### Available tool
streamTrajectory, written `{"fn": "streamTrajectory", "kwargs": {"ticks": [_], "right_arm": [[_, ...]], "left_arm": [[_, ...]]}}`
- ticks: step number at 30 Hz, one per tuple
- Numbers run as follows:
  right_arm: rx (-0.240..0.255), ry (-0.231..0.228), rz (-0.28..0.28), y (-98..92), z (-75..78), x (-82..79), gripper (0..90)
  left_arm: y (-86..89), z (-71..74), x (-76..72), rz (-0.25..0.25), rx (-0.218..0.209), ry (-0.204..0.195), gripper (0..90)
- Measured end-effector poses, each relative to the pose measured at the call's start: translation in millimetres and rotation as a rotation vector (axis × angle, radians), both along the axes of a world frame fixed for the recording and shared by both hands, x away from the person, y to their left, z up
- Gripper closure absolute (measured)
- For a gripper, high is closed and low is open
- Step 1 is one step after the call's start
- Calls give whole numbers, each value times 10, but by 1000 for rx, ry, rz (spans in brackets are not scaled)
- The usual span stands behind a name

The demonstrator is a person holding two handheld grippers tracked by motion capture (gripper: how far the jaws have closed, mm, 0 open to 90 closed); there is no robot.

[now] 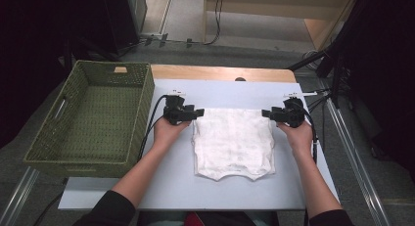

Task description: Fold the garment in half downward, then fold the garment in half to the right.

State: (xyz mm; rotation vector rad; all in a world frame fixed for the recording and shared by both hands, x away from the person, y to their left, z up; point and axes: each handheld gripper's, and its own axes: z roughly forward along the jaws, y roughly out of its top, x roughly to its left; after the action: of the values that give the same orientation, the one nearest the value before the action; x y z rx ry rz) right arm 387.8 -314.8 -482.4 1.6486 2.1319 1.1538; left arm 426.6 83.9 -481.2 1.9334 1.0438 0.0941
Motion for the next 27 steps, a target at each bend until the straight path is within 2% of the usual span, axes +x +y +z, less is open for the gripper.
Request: {"fn": "streamTrajectory", "kwargs": {"ticks": [4,8,12,16,27], "right_arm": [[17,-14,27,42,68,-40,380],[29,0,61,116,73,-63,367],[32,15,93,209,47,-74,366],[41,28,125,294,48,-93,366],[58,11,237,490,52,-99,298]], "left_arm": [[9,53,-34,-15,5,19,371],[4,98,-80,-32,18,30,368],[-9,134,-117,-51,7,36,368],[-20,135,-148,-65,15,49,368],[-25,193,-329,-103,9,47,368]]}}
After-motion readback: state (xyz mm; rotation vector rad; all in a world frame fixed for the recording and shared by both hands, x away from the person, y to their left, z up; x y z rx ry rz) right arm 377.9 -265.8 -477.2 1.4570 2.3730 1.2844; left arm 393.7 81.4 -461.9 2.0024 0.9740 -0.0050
